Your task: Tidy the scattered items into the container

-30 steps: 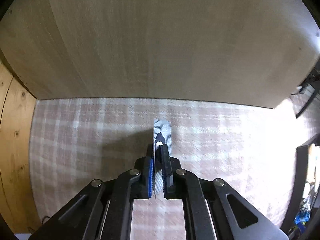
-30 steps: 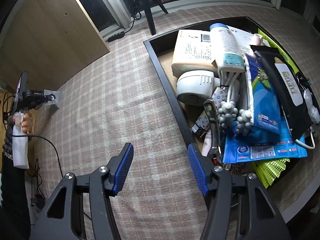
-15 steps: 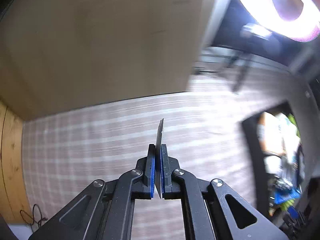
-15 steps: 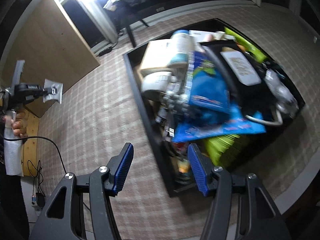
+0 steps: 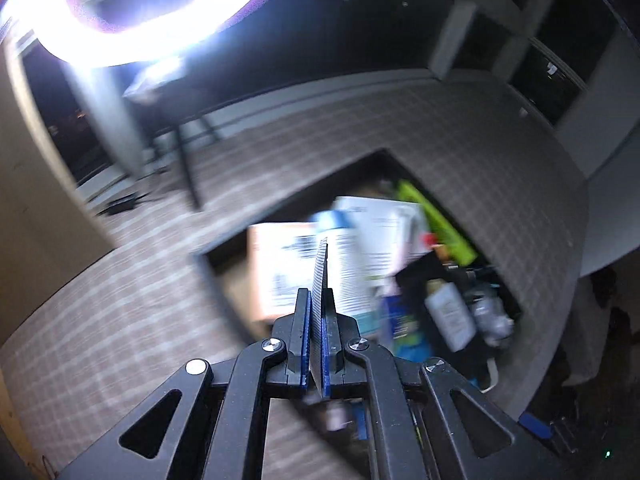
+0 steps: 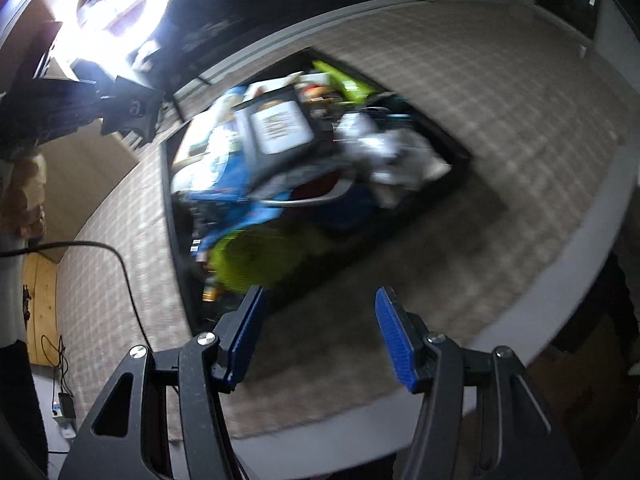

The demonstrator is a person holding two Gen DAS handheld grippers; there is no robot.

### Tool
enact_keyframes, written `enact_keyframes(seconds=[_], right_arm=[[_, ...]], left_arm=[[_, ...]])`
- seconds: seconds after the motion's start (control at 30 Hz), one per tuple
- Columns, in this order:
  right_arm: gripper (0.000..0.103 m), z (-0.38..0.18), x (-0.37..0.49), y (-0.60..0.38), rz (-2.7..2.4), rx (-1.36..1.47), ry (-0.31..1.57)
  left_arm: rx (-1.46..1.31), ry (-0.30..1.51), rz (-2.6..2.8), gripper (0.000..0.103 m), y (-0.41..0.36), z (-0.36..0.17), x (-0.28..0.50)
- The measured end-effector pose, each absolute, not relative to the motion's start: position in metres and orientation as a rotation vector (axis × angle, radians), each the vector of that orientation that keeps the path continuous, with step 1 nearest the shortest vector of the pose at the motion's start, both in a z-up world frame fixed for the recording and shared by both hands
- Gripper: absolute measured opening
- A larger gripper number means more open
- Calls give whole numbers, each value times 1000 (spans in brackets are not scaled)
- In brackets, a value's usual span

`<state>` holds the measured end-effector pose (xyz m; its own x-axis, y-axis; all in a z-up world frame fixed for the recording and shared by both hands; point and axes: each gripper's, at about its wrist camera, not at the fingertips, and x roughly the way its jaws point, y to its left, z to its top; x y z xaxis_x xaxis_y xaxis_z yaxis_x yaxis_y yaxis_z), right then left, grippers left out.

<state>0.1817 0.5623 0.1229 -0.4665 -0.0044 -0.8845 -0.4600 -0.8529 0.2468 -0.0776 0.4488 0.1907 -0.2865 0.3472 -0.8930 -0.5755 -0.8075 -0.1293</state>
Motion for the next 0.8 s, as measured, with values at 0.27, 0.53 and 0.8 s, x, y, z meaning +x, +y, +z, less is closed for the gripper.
enact_keyframes(seconds=[0.27,0.53,0.8], right_arm=[[56,125,228,609,2331,-1389,663],[56,124,247,631,2335,-1393,678],[56,124,237,624,2387,-1429,655]], left_arm=[[-1371,329,2105,15,512,185,-61],[-1356,305,2190,63,503,191,-62],[-1354,314,2275,63,463,199,-50]])
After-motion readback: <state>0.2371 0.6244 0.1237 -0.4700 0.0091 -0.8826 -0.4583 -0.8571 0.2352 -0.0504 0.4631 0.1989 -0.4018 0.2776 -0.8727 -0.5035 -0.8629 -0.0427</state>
